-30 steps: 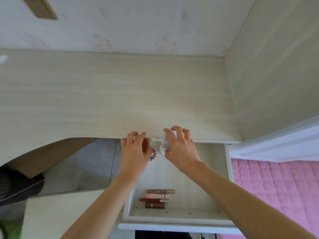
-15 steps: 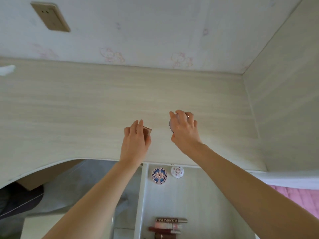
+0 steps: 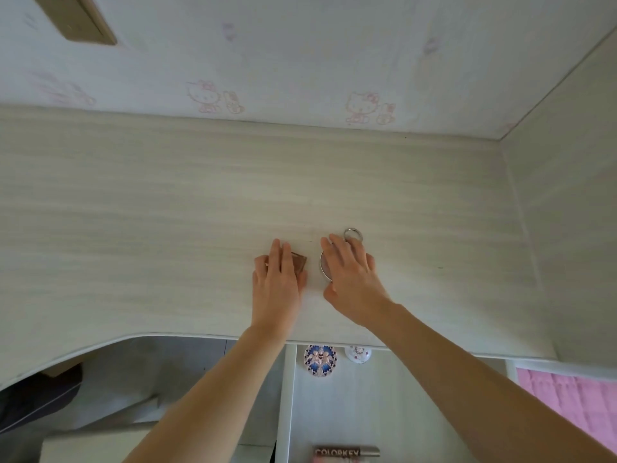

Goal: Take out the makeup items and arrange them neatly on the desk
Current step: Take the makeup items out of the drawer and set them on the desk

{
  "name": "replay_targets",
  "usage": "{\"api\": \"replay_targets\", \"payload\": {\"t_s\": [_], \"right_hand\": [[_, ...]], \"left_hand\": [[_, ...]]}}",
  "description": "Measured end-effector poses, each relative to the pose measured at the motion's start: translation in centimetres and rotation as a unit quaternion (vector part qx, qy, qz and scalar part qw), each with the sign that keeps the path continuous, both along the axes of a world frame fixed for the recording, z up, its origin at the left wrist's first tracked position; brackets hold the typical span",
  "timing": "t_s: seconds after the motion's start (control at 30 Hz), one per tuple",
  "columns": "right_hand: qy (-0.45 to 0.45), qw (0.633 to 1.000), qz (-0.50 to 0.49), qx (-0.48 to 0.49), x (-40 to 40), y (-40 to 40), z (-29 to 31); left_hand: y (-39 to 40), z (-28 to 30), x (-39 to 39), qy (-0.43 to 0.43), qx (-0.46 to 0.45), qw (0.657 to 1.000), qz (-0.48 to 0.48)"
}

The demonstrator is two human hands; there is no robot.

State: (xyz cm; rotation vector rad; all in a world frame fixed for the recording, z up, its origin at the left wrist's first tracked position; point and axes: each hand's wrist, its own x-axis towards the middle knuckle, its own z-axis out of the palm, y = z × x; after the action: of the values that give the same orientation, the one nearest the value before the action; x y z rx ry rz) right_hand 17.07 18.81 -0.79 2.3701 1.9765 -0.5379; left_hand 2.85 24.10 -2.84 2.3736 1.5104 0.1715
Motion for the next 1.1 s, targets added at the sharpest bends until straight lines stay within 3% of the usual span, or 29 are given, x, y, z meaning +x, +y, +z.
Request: {"api": "replay_targets", "payload": {"t_s": [0.17,0.4,0.63,0.87,1.1], "right_hand": [[-0.022,0.999,0.028,0.012,0.0,-1.3,0.0],[-0.022,0.995,-0.001,0.098,-0.4,-3.1,-0.7],[-0.033,0.998,0.016,0.055,0.9,-0.7,-1.5],[-0.107,0.992,0.060,0.027,3.1,3.2,-2.3],[-0.119,0.991,0.059,0.025,4.5,6.0,-2.1]], "left_hand": [[-0.7,-0.2,-0.4,0.011,-0.002,1.000,0.007],[-2.3,-1.0,-4.2,-0.045,0.082,0.986,-0.139],[0.4,-2.0,-2.2,-0.093,0.064,0.989,-0.097],[5.1,-2.5,0.8,-0.109,0.026,0.989,-0.099],[7.6,-2.6,2.6,-0.111,0.035,0.988,-0.106]]}}
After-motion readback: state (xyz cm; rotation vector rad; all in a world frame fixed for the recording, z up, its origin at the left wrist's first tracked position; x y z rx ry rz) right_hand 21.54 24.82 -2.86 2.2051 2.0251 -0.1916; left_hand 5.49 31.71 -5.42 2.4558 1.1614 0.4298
